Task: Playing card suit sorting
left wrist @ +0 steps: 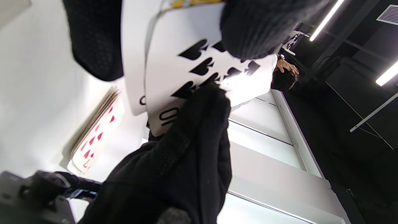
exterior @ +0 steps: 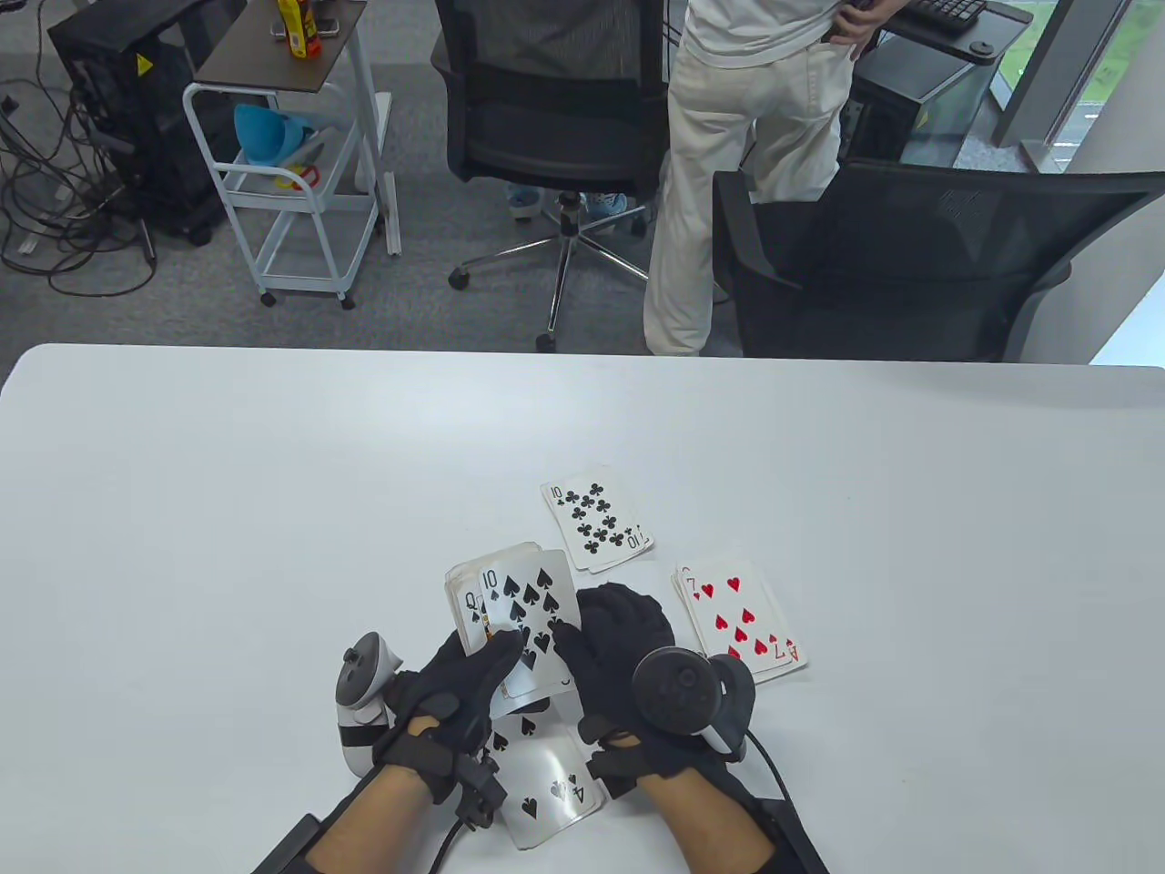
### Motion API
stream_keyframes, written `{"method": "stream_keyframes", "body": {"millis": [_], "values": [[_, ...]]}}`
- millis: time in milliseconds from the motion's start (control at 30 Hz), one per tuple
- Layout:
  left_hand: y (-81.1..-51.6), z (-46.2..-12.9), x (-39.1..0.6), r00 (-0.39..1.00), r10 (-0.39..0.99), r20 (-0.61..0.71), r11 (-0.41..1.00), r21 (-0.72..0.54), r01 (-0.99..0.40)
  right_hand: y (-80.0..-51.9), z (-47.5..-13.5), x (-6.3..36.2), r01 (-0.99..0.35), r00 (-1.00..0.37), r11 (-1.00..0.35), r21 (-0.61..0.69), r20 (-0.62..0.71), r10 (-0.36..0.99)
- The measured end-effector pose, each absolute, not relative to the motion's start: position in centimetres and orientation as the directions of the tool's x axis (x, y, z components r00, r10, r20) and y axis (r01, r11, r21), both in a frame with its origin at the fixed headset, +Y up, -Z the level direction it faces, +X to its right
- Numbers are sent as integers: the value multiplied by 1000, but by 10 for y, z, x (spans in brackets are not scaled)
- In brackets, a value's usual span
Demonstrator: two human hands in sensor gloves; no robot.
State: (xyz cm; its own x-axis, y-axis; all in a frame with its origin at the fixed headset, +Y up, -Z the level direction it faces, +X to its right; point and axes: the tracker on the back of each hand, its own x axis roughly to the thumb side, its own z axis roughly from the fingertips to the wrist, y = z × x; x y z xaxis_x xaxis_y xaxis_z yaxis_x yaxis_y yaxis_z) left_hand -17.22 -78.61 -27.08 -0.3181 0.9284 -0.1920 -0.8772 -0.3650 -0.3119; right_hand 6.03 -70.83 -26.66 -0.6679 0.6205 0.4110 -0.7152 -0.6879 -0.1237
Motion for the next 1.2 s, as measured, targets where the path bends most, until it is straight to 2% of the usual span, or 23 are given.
{"method": "stream_keyframes", "body": {"millis": [500, 667, 767, 800, 867, 933, 1067, 1200], "values": [[-778, -274, -186, -334, 929, -159, -366, -253, -895, -705, -269, 68, -713, -675, -692, -117, 381, 631], [-755, -277, -223, -331, 943, -30, -332, -135, -934, -702, -277, 87, -746, -656, -658, -106, 288, 697], [-750, -276, -239, -393, 920, 0, -391, -77, -917, -701, -282, 92, -732, -661, -681, 31, 210, 720], [-750, -277, -244, -409, 912, 8, -408, -61, -911, -702, -284, 90, -697, -675, -698, 164, 178, 716], [-750, -278, -249, -420, 908, 17, -419, -39, -907, -707, -283, 83, -637, -695, -689, 346, 130, 708], [-751, -278, -250, -423, 906, 13, -422, -35, -906, -712, -281, 73, -581, -712, -672, 460, 113, 693], [-754, -279, -247, -406, 914, -1, -406, -44, -913, -719, -272, 47, -450, -756, -683, 576, 162, 635], [-754, -279, -243, -399, 917, -5, -398, -56, -915, -731, -265, 28, -312, -838, -743, 593, 197, 509]]}}
